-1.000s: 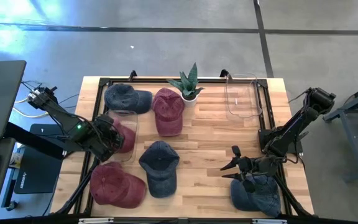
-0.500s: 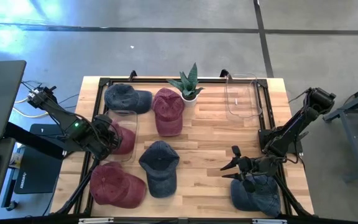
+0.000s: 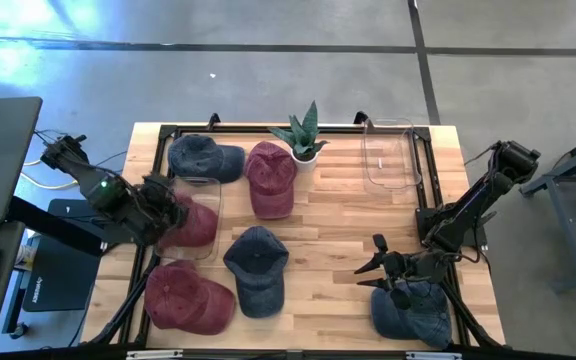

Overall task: Pick & Place hat
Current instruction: Put the right red cap into the left transparent bin, then put the middle blue cap into the right transparent bin

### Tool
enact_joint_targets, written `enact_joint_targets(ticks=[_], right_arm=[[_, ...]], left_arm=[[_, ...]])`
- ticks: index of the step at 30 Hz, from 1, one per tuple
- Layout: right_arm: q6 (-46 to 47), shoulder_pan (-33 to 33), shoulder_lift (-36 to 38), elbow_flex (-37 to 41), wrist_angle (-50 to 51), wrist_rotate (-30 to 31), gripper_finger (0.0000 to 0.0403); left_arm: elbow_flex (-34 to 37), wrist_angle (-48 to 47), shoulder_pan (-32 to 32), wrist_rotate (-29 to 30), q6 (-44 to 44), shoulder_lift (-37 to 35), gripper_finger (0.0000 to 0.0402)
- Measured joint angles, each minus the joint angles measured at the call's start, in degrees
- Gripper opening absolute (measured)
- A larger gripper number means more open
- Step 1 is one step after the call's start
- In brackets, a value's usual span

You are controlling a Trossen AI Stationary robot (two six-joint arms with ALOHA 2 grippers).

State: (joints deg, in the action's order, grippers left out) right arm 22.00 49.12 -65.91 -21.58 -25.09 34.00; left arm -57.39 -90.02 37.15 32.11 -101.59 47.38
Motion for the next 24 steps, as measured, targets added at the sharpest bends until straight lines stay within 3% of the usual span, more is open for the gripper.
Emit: enact_joint_targets(ticks=[7, 17, 24], right_arm=[[0.0, 0.0, 0.0, 0.0, 0.0, 0.0, 0.0122], [-0.4, 0.0, 0.0, 0.0, 0.0, 0.1, 0.0122], [-0.2, 0.0, 0.0, 0.0, 0.0, 0.3, 0.0122]], left_arm=[[-4.0, 0.4, 0.0, 17.7, 6.3, -2.0, 0.0276], [-8.9, 6.2, 0.0, 23.0, 16.9, 4.9, 0.0276], [-14.9, 3.5, 0.0, 24.9, 21.9, 13.4, 0.0276]])
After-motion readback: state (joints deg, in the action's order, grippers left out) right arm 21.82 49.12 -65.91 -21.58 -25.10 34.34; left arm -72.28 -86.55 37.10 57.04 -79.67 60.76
